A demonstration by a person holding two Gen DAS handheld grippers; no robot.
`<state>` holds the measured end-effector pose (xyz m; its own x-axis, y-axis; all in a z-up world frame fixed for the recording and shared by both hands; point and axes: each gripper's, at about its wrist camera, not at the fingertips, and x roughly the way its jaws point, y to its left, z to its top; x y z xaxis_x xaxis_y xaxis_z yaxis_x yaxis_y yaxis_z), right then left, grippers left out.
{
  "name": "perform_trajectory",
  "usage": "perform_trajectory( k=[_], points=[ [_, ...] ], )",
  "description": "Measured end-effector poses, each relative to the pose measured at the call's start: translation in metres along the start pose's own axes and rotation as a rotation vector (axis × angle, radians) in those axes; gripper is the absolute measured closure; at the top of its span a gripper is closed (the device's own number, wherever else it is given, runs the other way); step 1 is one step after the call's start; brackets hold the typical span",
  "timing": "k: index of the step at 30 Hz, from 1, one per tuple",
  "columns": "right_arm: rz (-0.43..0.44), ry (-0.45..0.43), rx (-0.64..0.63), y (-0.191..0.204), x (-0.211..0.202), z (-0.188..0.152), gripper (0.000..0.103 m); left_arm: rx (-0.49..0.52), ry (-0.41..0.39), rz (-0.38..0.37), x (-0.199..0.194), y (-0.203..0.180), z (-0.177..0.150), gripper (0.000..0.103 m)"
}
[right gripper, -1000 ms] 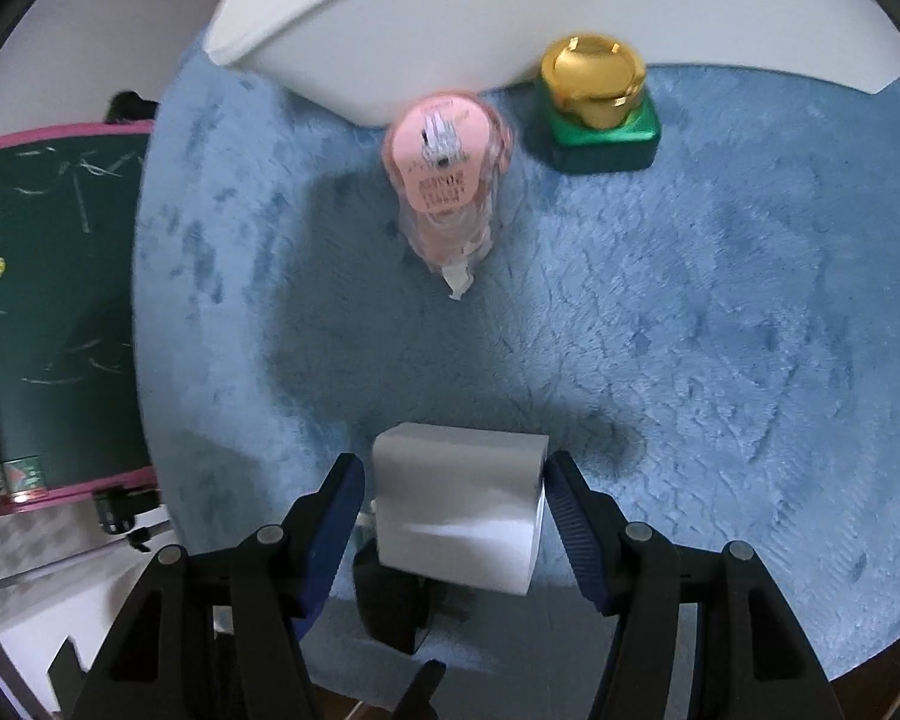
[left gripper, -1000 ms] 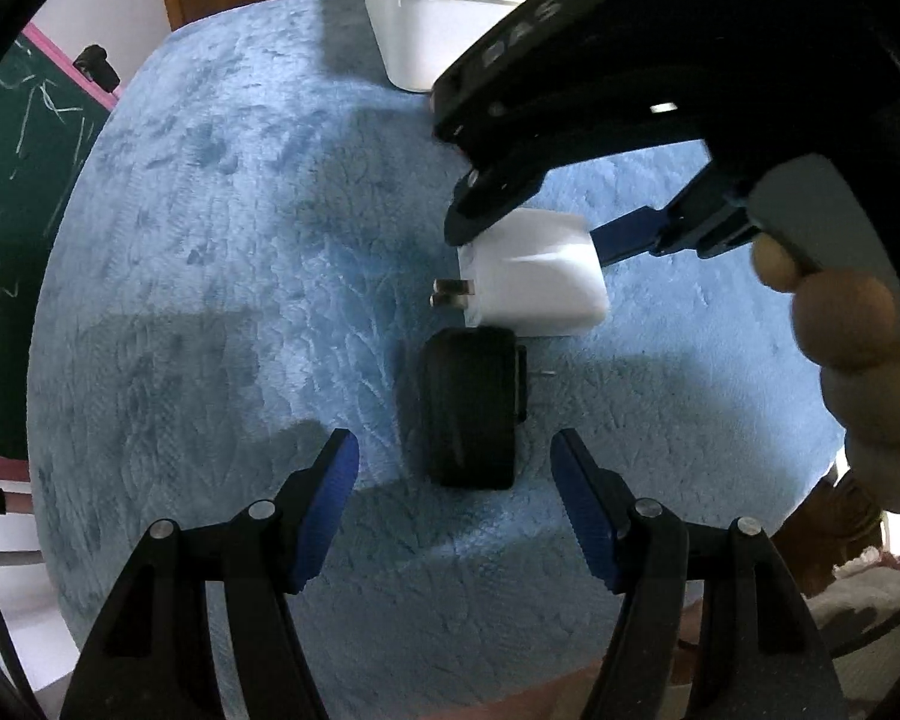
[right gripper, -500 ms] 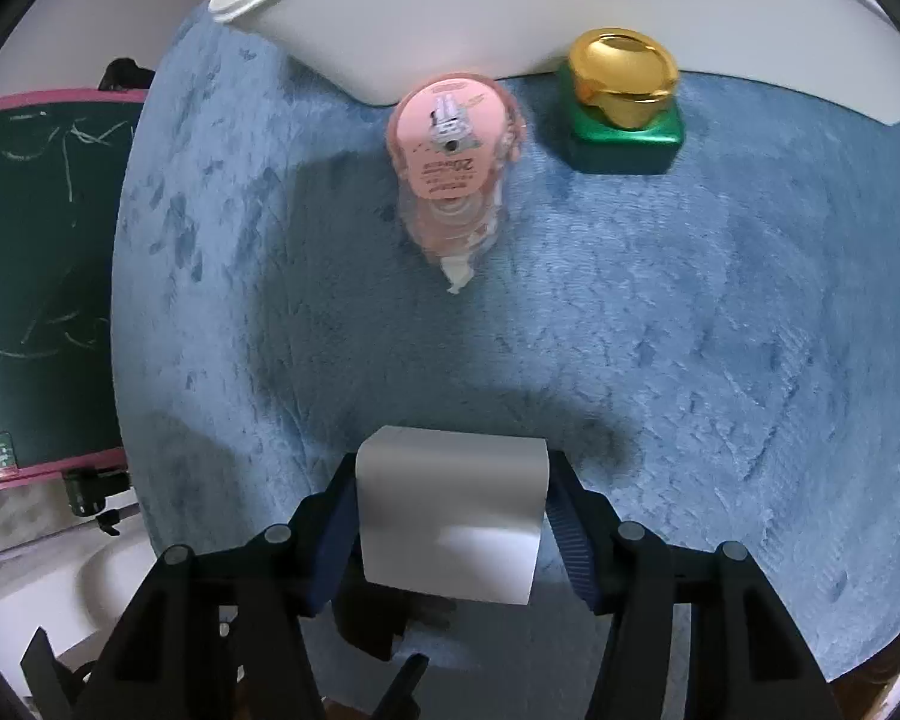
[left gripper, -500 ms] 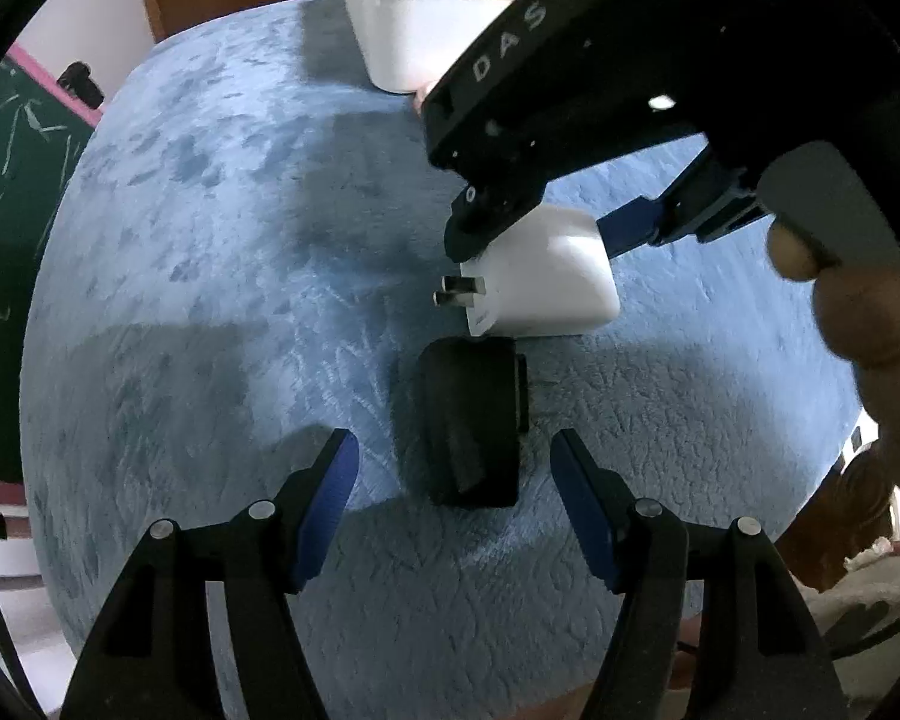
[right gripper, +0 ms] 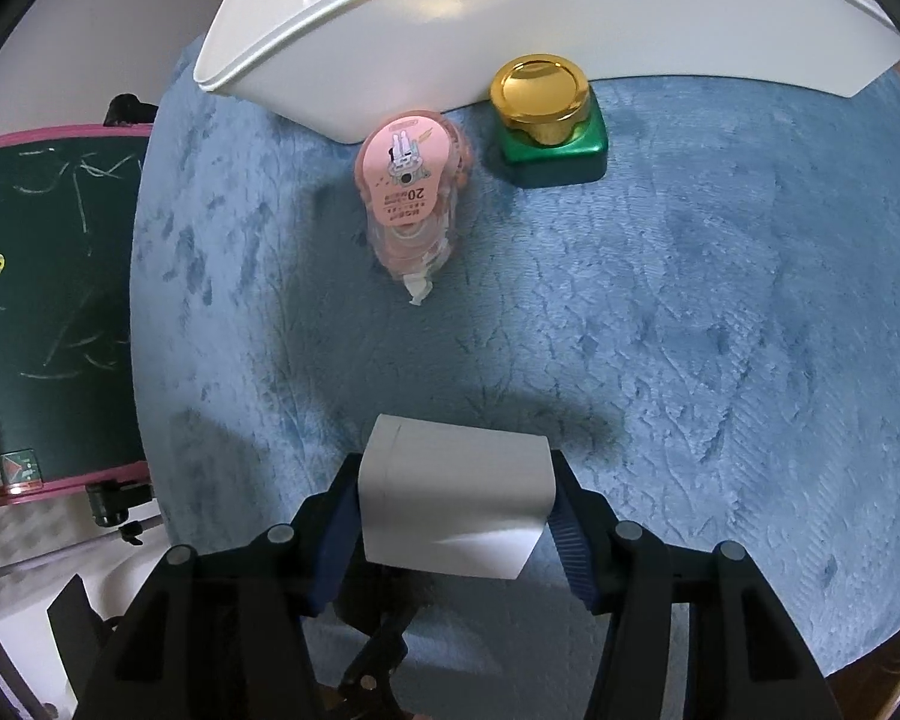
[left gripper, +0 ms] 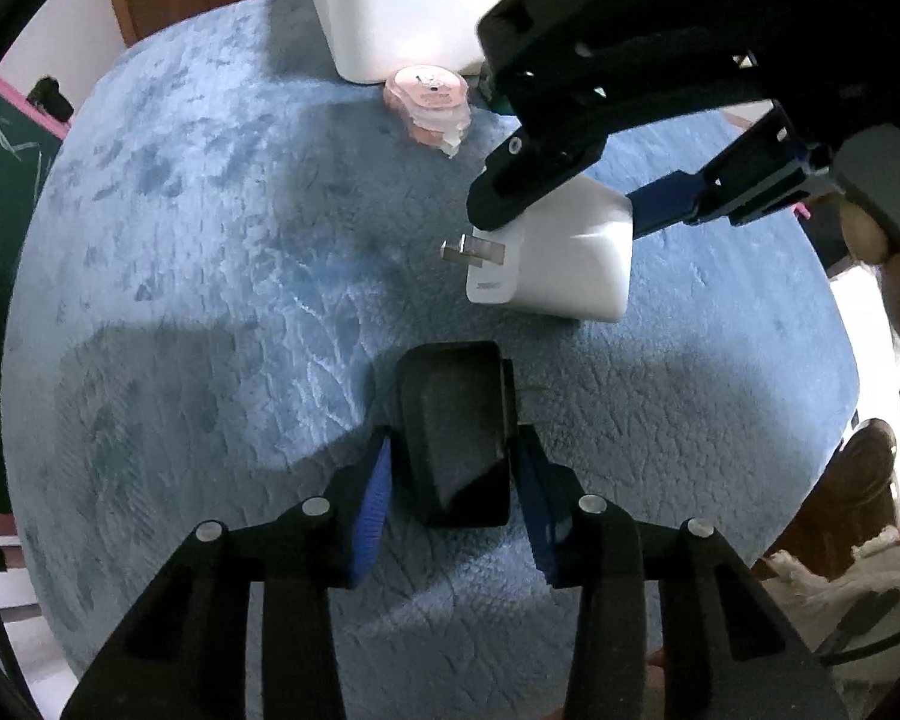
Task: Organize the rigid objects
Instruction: 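Grasp the black charger with the left tool while the right tool grasps the white charger, then carry the black and white chargers into the white tray and open both tools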
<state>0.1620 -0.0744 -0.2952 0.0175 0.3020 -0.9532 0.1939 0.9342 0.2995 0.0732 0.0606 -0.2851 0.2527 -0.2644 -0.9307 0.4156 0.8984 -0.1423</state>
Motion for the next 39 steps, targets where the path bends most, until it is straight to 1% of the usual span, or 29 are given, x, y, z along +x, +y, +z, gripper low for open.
perform_trajectory(
  k=[3, 7, 11, 13, 16, 19, 23, 27, 28, 29, 33, 36, 39],
  points=[
    [0.009, -0.011, -0.011, 0.003, -0.004, -0.002, 0.045, -0.005, -0.022, 0.005, -0.007, -0.003, -0.001, 0.061],
    [0.049, -0.033, -0.011, -0.003, -0.021, -0.004, 0.045, -0.046, -0.054, 0.010, -0.026, -0.002, 0.001, 0.061],
    [0.101, -0.076, -0.007, -0.006, -0.050, -0.006, 0.045, -0.077, -0.111, 0.014, -0.062, 0.001, 0.008, 0.061],
    [0.131, -0.121, -0.008, -0.009, -0.076, -0.006, 0.045, -0.084, -0.149, 0.010, -0.084, -0.002, 0.014, 0.061],
    [0.163, -0.195, -0.020, -0.013, -0.114, -0.004, 0.045, -0.080, -0.224, 0.011, -0.118, -0.009, 0.038, 0.061],
    [0.189, -0.280, -0.028, -0.017, -0.154, 0.000, 0.045, -0.070, -0.297, 0.014, -0.151, -0.012, 0.072, 0.061],
    [0.203, -0.400, -0.027, -0.026, -0.209, 0.010, 0.045, -0.042, -0.377, 0.016, -0.184, -0.018, 0.126, 0.061],
    [0.189, -0.493, -0.018, -0.037, -0.248, 0.024, 0.045, 0.009, -0.440, 0.033, -0.208, -0.026, 0.184, 0.061],
    [0.177, -0.521, -0.015, -0.041, -0.258, 0.030, 0.045, 0.018, -0.445, 0.040, -0.210, -0.027, 0.191, 0.061],
    [0.169, -0.540, -0.012, -0.045, -0.266, 0.034, 0.045, 0.028, -0.447, 0.045, -0.211, -0.029, 0.207, 0.061],
    [0.143, -0.602, 0.015, -0.056, -0.285, 0.055, 0.045, 0.045, -0.424, 0.082, -0.196, -0.026, 0.252, 0.061],
    [0.110, -0.627, 0.028, -0.064, -0.284, 0.072, 0.045, 0.038, -0.370, 0.106, -0.168, -0.016, 0.283, 0.061],
    [0.065, -0.628, 0.029, -0.066, -0.269, 0.090, 0.045, 0.019, -0.304, 0.139, -0.128, -0.002, 0.307, 0.061]
  ],
)
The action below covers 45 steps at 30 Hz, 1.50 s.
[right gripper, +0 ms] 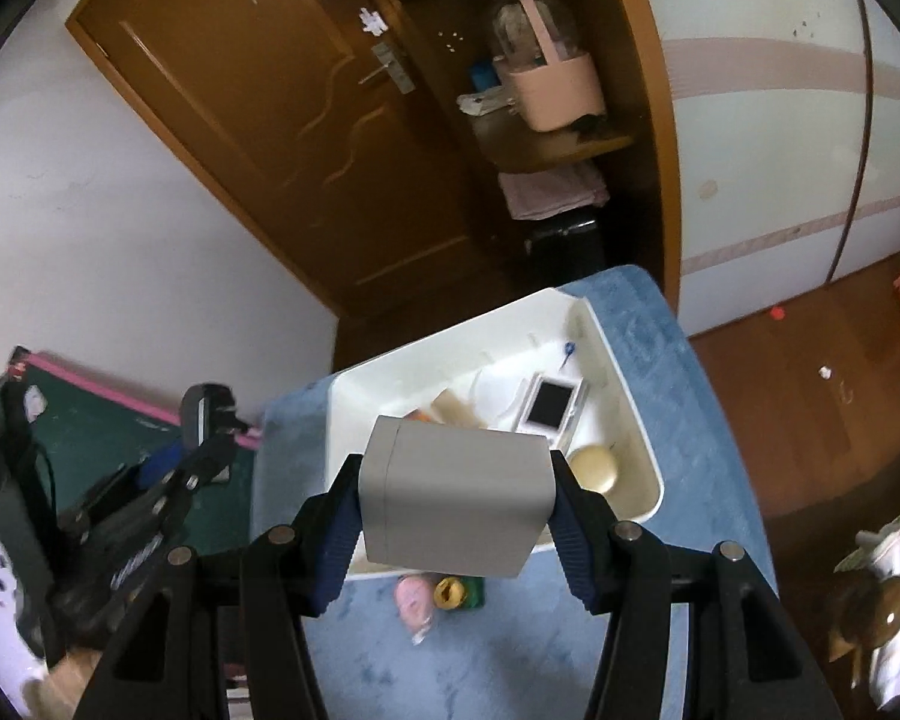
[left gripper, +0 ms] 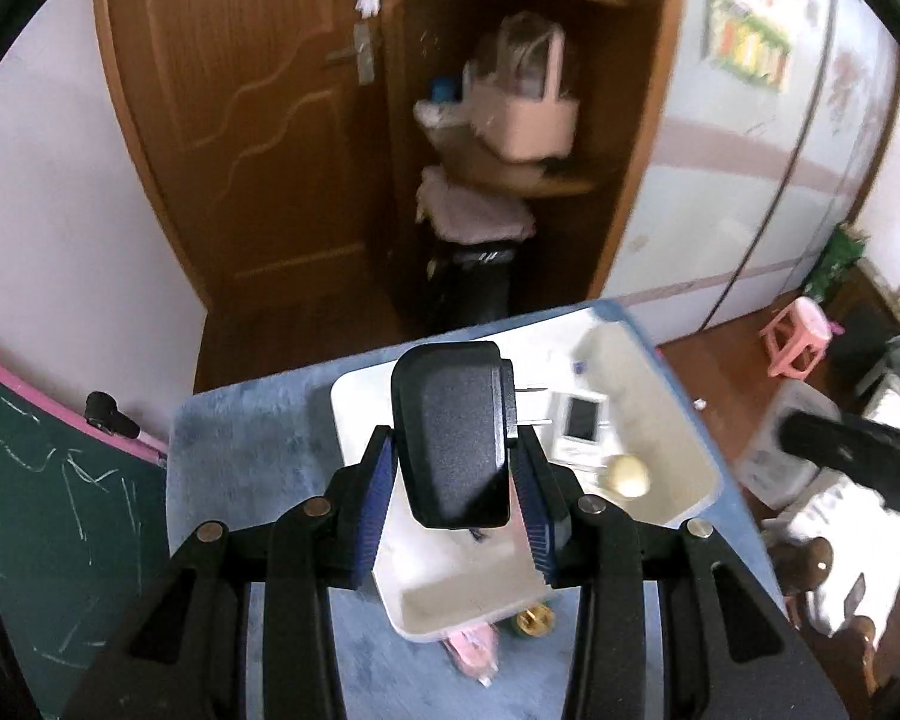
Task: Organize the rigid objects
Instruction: 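Carry the black and white chargers into the white tray and open both tools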
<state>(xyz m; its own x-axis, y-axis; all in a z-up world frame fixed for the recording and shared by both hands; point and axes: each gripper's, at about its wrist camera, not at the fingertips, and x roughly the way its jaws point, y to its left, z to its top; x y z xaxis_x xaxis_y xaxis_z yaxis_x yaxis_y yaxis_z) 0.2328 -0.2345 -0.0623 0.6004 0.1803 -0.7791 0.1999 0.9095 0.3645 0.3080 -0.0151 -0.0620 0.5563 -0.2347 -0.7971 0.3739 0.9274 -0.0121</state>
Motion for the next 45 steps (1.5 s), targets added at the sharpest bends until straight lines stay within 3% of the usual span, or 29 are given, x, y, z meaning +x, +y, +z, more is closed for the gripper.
perform_trajectory(
  k=[9, 20, 28, 31, 35, 40, 45],
  points=[
    [-0.133, 0.107, -0.050, -0.005, 0.106, -0.009, 0.045, 0.029, 0.148, 0.095, 0.123, 0.018, 0.013, 0.061],
    [-0.209, 0.219, -0.124, -0.017, 0.181, -0.032, 0.045, 0.066, 0.267, 0.125, 0.193, 0.021, -0.001, 0.061],
    [-0.231, 0.259, -0.176, -0.011, 0.195, -0.044, 0.045, 0.027, 0.288, 0.087, 0.205, 0.017, -0.005, 0.060],
    [-0.233, 0.251, -0.201, -0.004, 0.191, -0.046, 0.043, 0.011, 0.324, 0.043, 0.205, 0.012, -0.008, 0.060],
    [-0.213, 0.204, -0.224, 0.004, 0.177, -0.047, 0.041, -0.006, 0.353, 0.040, 0.203, 0.006, -0.012, 0.059],
    [-0.217, 0.156, -0.279, 0.017, 0.157, -0.050, 0.035, -0.043, 0.347, 0.026, 0.190, 0.004, -0.012, 0.036],
    [-0.203, 0.145, -0.286, 0.018, 0.142, -0.056, 0.035, -0.033, 0.324, 0.022, 0.167, -0.005, -0.013, 0.034]
  ],
)
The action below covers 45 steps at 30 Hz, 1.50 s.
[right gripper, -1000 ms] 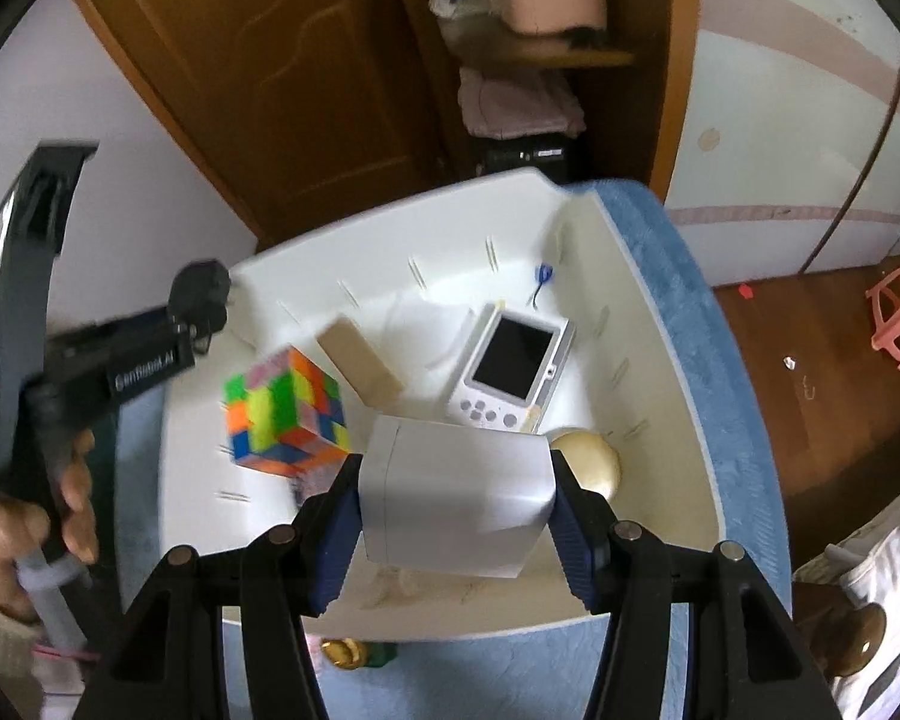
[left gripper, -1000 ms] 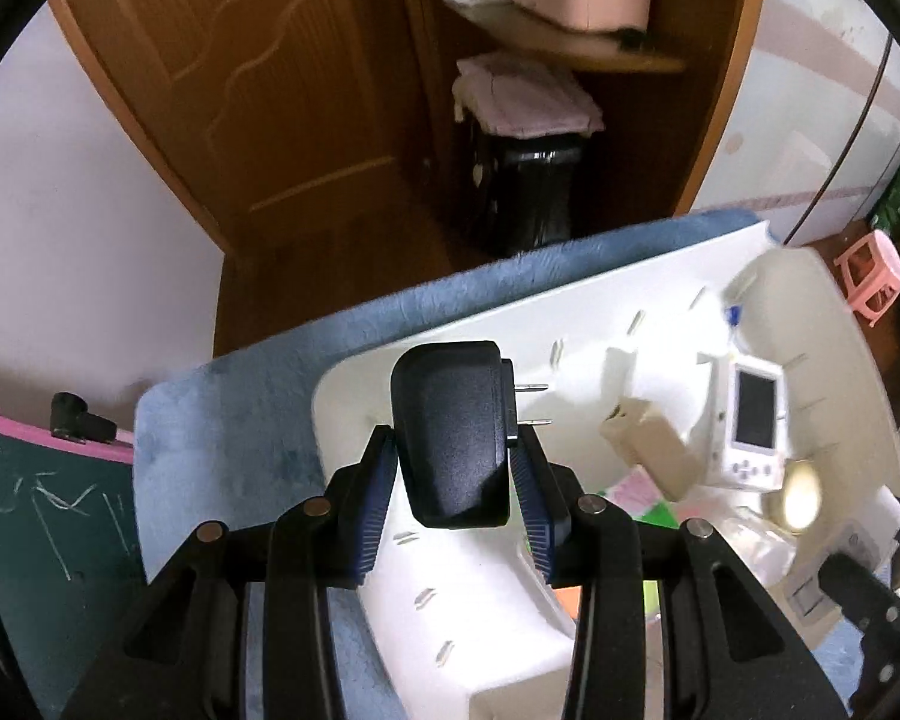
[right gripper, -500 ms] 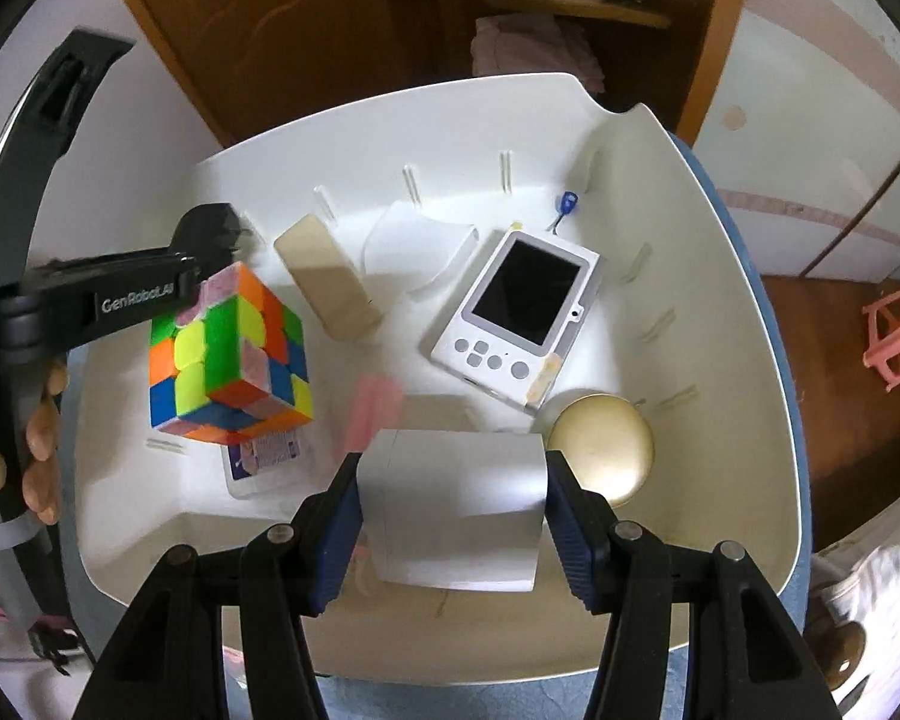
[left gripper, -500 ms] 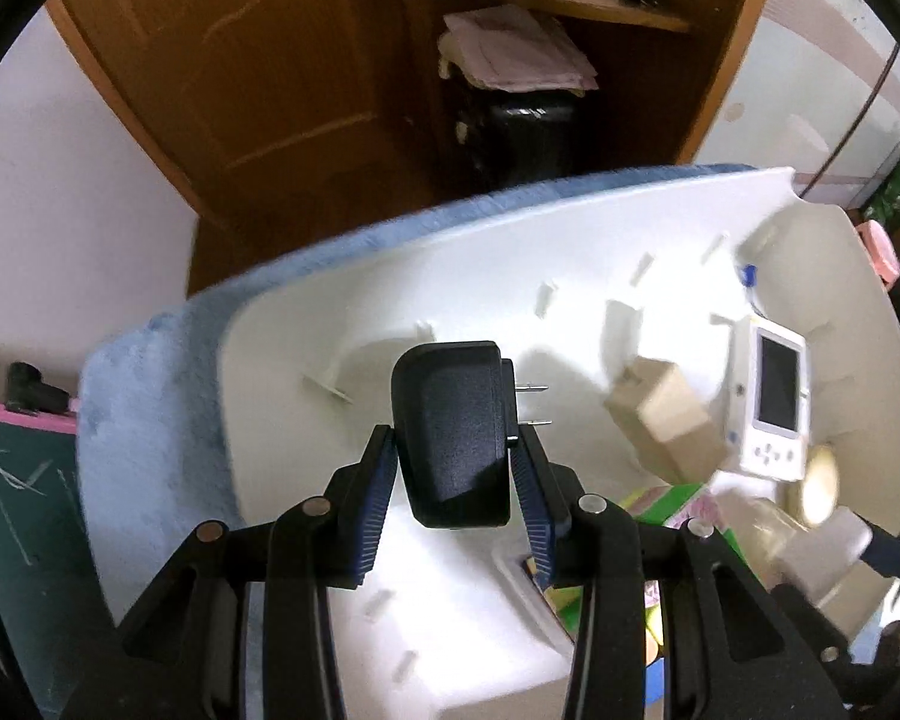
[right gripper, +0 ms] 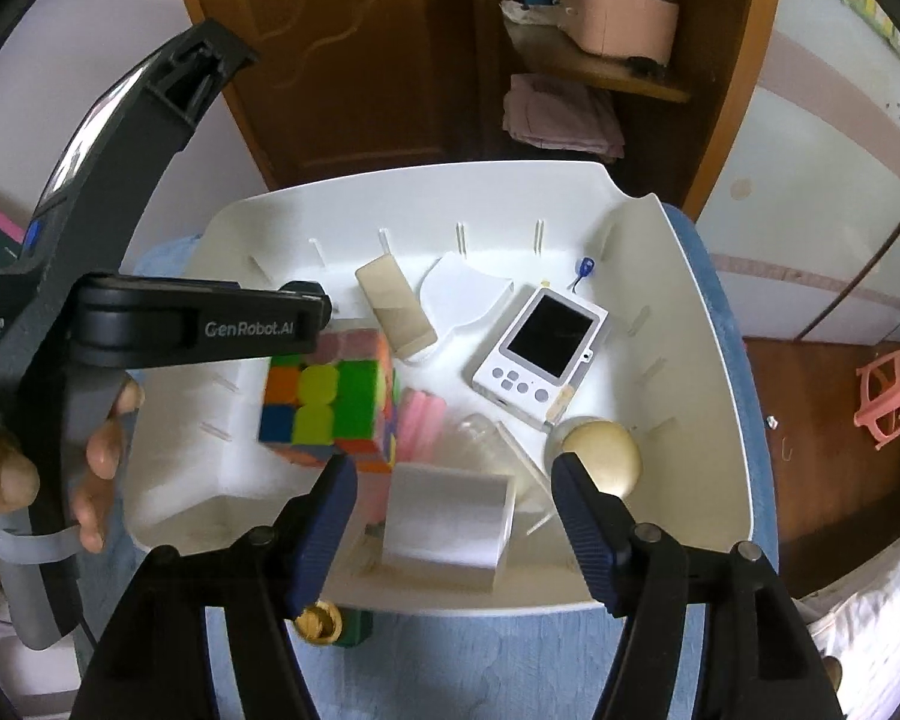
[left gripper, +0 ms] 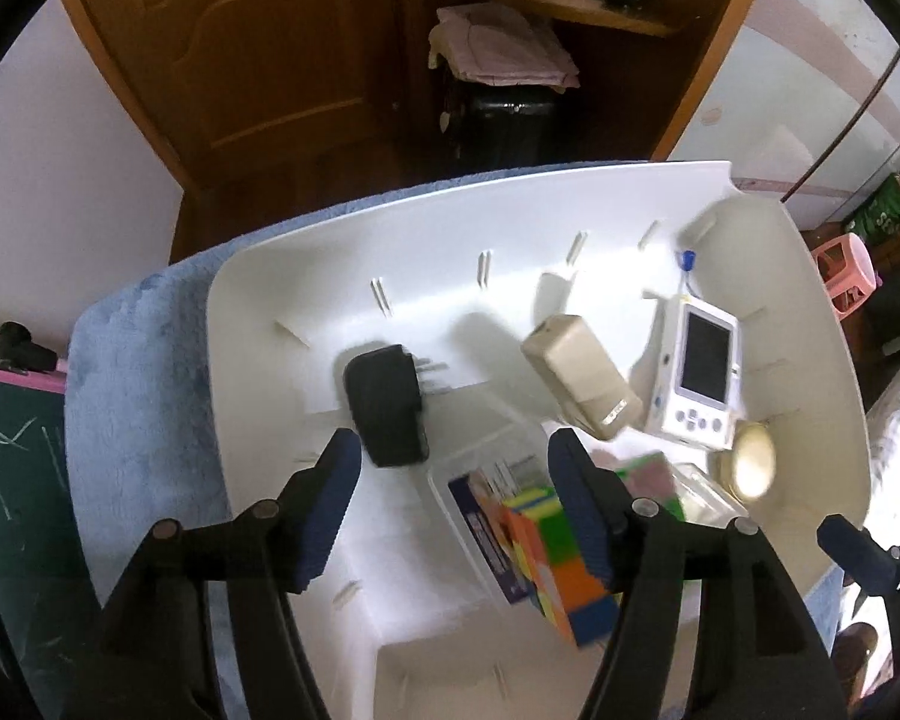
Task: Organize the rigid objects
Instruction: 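Carry the black and white chargers into the white tray and open both tools, then lift both tools away from the tray toward the pink tape dispenser and jar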
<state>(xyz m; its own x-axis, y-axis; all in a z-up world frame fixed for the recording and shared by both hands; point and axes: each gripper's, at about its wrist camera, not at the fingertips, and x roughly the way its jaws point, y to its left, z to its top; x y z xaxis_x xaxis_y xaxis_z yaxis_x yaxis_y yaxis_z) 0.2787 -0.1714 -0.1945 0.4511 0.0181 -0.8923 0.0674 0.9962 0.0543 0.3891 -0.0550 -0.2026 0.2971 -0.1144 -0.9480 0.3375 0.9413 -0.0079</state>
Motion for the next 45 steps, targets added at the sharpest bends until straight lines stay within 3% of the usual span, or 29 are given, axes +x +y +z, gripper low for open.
perform_trajectory(
  k=[10, 29, 45],
  points=[
    [0.019, -0.038, -0.005, 0.001, -0.037, -0.024, 0.035, 0.011, -0.080, 0.025, -0.051, -0.006, -0.029, 0.034],
    [0.074, -0.132, -0.051, -0.001, -0.114, -0.069, 0.035, -0.085, -0.227, 0.010, -0.151, -0.005, -0.104, 0.034],
    [0.108, -0.150, -0.082, -0.006, -0.133, -0.089, 0.035, -0.096, -0.279, -0.008, -0.178, -0.020, -0.149, 0.034]
  ],
)
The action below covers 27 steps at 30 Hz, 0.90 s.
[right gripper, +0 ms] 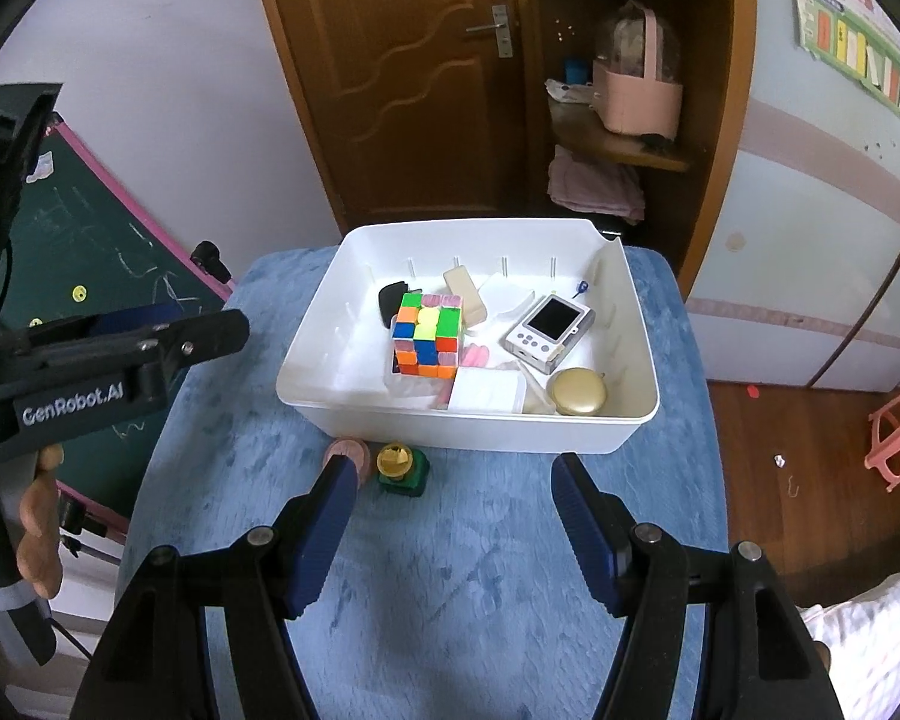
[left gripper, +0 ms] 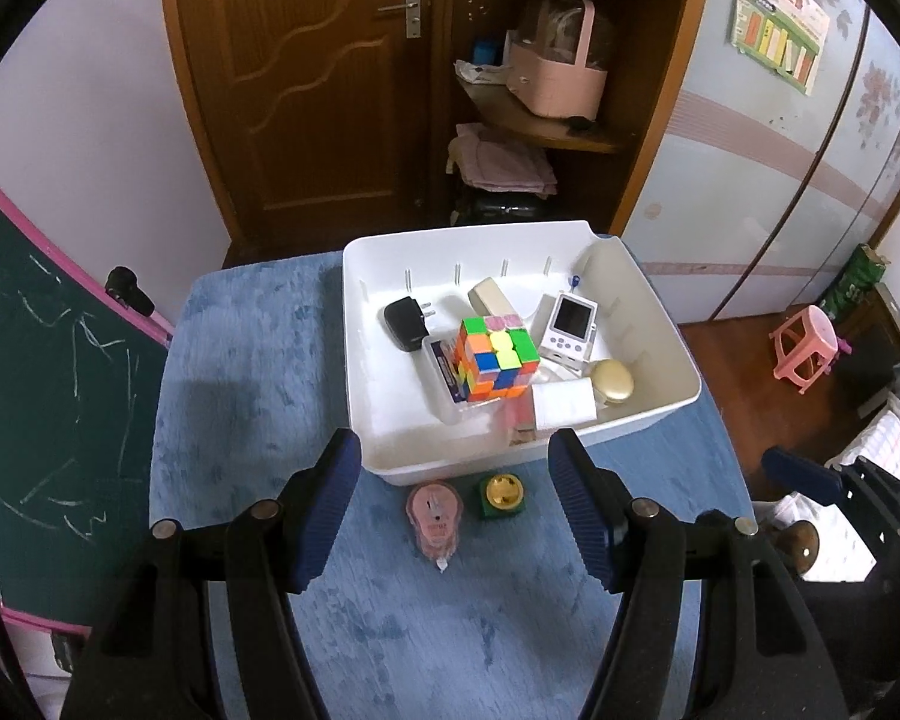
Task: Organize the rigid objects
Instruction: 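Lift both tools away from the tray toward the pink tape dispenser and jar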
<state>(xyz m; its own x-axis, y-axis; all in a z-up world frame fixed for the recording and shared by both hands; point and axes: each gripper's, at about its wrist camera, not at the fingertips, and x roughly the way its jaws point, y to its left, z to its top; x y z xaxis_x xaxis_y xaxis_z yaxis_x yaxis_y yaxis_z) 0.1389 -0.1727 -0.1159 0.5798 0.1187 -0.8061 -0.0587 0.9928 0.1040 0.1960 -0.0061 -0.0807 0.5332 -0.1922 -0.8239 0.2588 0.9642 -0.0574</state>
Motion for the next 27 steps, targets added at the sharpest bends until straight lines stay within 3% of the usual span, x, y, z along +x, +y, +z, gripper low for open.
perform_trajectory(
  k=[16, 27],
  points=[
    [-0.021, 0.010, 0.022, -0.014, 0.012, -0.028, 0.035, 0.003, 0.022, 0.021, 0.009, 0.007, -0.034, 0.034],
    [-0.030, 0.060, -0.002, -0.018, 0.053, -0.060, 0.035, -0.027, 0.134, 0.004, 0.050, 0.022, -0.065, 0.034]
  ],
)
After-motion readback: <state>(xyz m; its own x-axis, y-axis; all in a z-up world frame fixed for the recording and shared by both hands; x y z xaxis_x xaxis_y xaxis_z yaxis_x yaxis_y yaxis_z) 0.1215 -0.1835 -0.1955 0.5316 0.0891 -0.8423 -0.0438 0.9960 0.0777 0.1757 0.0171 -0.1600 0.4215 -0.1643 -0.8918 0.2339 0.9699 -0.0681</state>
